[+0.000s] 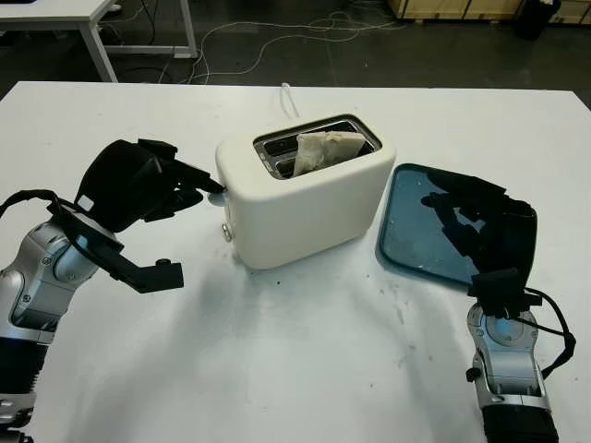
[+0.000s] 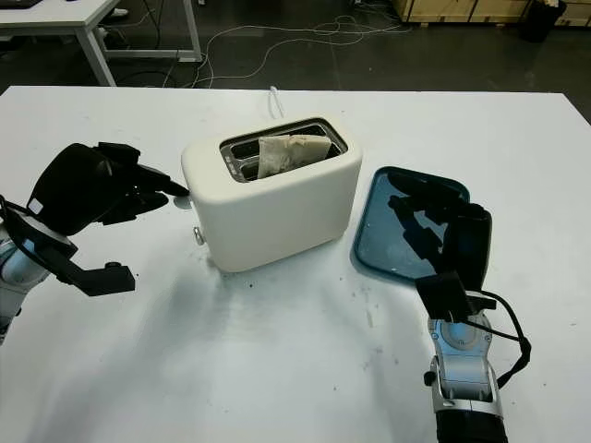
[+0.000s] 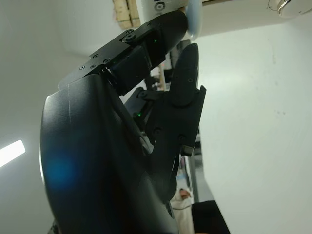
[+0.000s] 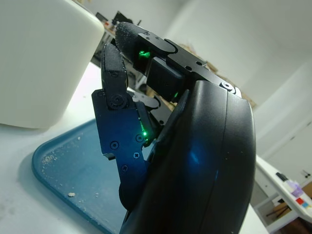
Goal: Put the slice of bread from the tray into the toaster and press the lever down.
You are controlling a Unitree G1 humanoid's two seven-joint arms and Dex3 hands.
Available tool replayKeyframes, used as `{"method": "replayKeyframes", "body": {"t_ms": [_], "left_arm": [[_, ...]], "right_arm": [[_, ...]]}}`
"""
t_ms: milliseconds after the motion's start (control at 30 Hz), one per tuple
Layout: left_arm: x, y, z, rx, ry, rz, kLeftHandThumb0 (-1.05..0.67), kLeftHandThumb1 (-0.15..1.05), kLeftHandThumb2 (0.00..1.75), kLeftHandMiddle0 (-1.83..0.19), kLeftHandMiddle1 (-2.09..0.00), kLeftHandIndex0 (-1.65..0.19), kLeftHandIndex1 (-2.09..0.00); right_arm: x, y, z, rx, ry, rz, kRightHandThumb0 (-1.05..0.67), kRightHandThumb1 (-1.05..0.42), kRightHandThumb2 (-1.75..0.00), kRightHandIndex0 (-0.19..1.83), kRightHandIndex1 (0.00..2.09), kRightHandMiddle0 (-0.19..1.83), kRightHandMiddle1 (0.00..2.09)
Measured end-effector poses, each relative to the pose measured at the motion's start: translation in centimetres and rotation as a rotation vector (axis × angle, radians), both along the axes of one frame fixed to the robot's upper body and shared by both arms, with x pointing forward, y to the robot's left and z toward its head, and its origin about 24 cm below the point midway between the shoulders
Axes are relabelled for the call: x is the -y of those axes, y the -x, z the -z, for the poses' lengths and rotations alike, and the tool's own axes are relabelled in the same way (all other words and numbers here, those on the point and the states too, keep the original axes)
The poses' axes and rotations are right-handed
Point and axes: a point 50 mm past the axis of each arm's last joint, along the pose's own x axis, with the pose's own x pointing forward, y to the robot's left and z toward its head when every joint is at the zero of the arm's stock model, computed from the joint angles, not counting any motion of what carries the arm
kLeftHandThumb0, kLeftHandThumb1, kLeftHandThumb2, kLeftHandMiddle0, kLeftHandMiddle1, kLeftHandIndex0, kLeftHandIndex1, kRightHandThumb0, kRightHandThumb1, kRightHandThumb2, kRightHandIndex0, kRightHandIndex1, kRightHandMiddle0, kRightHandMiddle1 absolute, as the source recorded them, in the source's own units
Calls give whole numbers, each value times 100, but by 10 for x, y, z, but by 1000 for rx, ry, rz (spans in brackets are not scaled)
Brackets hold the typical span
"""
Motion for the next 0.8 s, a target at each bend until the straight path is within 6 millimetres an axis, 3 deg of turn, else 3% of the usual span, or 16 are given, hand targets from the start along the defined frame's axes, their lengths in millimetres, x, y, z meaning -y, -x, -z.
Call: {"method": "replayKeyframes", "body": {"t_ms": [400, 800], "left_arm": [[0, 0, 0, -1, 2, 0, -12, 92, 5, -80, -149, -105, -13], [1, 0, 2, -5, 1, 4, -21, 92, 16, -81, -146, -105, -14]], "right_arm": [[0, 2, 3, -11, -11, -1, -41, -92, -17, 87, 79, 110, 0], [0, 2, 3, -12, -9, 0, -41, -92, -17, 86, 80, 110, 0]]}}
